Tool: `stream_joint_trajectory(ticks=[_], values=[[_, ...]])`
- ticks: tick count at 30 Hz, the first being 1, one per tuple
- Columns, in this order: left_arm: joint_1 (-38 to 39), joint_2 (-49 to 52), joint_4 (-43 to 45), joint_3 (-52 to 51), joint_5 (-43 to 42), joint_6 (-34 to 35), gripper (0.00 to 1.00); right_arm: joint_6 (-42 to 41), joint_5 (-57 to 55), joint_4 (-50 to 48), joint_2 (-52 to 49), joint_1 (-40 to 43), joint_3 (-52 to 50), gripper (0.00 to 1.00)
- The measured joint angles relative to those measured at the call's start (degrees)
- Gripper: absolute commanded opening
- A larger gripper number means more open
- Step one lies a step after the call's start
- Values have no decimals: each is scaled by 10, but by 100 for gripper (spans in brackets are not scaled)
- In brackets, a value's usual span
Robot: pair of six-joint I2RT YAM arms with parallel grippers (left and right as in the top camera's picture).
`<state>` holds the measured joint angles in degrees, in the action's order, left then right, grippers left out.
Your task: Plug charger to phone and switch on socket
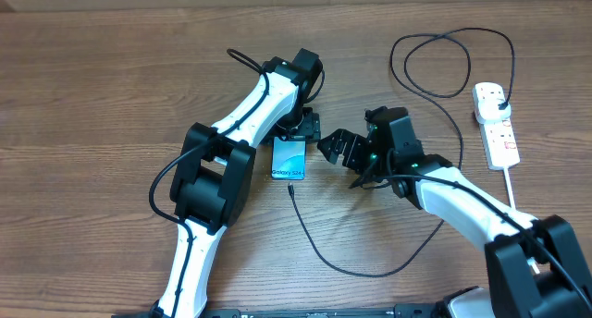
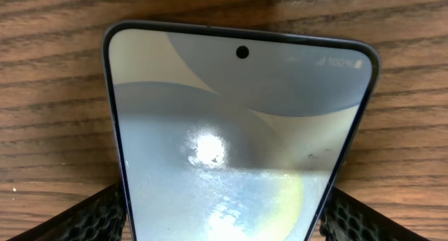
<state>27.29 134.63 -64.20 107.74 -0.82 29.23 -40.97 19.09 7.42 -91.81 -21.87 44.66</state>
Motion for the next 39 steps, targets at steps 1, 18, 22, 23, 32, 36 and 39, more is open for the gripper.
stream_joint_trajectory(ticks=[1,18,22,23,32,36,39], values=[[0,0,0,0,0,-4,89,-5,-1,-4,-8,-1,0,100],[0,0,0,0,0,-35,82,-25,7,-14,-46,-2,0,100],[0,-1,0,0,-1,-40,73,-25,19,-14,-46,-2,0,100],[0,-1,0,0,-3,-43,70,-25,22,-14,-46,-2,0,100],[-30,-4,-12,3,-92,-85,74,-25,49,-12,-48,-2,0,100],[-42,-4,-29,3,-176,-85,75,-24,67,-17,-57,-2,0,100],[-41,0,-40,0,-233,-87,75,-25,75,-21,-60,-1,0,100]])
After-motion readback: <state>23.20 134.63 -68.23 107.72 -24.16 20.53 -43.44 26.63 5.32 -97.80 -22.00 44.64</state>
